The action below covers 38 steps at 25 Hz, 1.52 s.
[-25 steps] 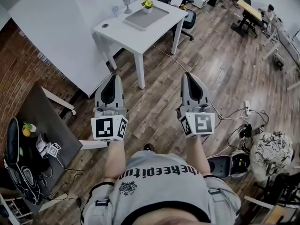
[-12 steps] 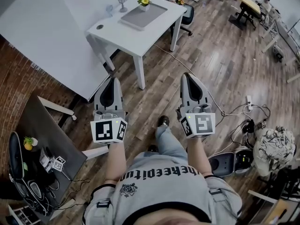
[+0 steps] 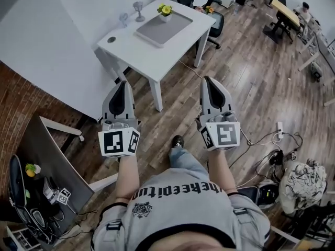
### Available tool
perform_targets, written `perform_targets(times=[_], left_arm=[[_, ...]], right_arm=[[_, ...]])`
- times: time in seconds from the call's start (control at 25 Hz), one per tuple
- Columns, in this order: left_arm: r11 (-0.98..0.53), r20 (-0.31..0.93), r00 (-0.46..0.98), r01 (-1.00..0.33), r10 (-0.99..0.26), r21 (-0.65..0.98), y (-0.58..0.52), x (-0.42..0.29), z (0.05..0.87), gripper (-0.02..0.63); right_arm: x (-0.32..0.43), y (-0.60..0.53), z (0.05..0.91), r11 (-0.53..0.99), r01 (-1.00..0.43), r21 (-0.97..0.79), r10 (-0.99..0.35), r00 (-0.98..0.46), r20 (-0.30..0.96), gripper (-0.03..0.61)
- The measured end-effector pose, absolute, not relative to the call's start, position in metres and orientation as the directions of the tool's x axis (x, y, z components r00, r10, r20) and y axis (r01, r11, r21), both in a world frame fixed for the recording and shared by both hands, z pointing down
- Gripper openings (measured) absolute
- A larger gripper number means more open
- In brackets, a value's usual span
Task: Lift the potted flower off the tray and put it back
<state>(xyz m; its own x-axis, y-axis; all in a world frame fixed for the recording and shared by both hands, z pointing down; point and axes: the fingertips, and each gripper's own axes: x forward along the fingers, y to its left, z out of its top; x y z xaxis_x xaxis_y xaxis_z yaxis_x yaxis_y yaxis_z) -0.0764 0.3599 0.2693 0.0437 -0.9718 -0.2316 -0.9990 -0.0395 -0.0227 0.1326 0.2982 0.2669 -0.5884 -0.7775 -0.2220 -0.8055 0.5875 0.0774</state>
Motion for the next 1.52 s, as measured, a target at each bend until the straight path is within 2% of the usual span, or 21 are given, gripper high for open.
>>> perform_targets(times=[0.76,1.52], left_arm=[[-0.016,-0.25,0.028,-0.999,-0.968,-0.052,0.173,-0.056,0.252,0.003],[-0.05,-0.251,0.057,-0.998,-0.966,-0.031,0.038,-0.092,0.262,0.003]], right_arm=[[0.143,0.109,0.262,0.634,-0.771,0.063,-0.743,-0.629,-0.23,0.003],[0.111,-0.016,0.264,0.605,-0.792,0.08,-0.762,-0.605,-0.231,0.003]])
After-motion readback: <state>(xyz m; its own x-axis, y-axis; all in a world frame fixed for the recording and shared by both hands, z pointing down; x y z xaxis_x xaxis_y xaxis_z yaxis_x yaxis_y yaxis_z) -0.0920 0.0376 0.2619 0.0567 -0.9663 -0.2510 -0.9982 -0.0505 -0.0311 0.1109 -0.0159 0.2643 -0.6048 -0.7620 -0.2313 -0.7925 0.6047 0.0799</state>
